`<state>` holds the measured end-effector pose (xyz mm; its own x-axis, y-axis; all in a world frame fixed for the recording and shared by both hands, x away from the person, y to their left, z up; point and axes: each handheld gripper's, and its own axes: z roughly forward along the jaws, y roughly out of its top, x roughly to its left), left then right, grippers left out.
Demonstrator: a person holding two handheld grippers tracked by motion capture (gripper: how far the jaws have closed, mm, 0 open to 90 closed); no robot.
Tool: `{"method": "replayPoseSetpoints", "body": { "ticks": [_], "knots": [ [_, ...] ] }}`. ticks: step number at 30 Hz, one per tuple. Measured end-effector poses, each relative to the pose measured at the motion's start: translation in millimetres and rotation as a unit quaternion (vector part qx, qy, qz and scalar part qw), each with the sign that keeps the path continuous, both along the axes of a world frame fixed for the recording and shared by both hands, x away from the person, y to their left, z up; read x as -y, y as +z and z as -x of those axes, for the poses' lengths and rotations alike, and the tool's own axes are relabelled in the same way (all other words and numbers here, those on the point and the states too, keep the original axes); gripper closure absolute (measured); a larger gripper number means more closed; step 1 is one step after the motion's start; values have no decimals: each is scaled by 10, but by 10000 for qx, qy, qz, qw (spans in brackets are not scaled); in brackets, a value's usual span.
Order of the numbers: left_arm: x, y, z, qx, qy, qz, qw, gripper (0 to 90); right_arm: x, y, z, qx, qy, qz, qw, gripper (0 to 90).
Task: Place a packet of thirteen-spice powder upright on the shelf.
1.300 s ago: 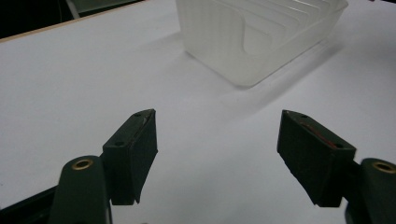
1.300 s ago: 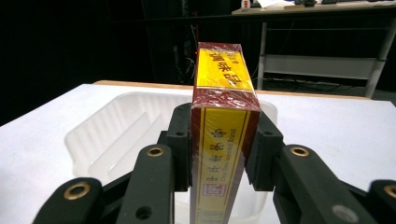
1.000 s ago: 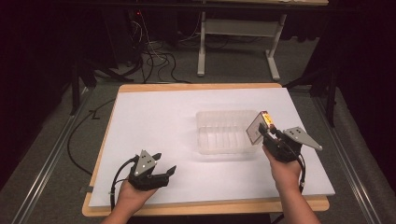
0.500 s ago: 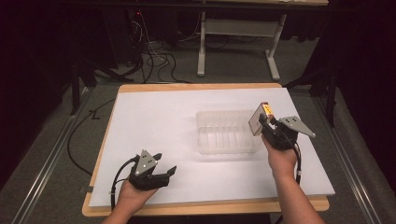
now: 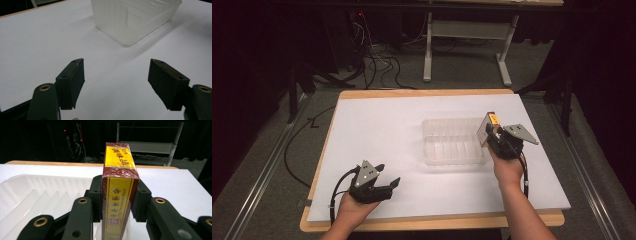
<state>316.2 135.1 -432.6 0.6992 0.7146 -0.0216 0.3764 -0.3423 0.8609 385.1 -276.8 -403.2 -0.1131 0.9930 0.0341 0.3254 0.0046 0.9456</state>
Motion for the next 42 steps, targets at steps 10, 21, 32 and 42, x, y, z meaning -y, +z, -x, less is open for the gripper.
{"method": "replayPoseSetpoints", "body": {
  "ticks": [10,21,32,42],
  "knots": [
    [2,-3,0,-11,-12,-3,10000,301,-50,-85,-58,-99,-79,186,9997,680],
    [3,-6,-1,-23,-8,5,10000,301,-88,-135,-104,-154,-125,303,9993,678],
    [-9,-3,-7,-39,-27,9,10000,298,-78,-207,-115,-265,-99,307,9991,673],
    [1,-8,-5,-54,-51,-2,10000,297,-68,-229,-83,-298,39,338,9990,588]
  ]
}}
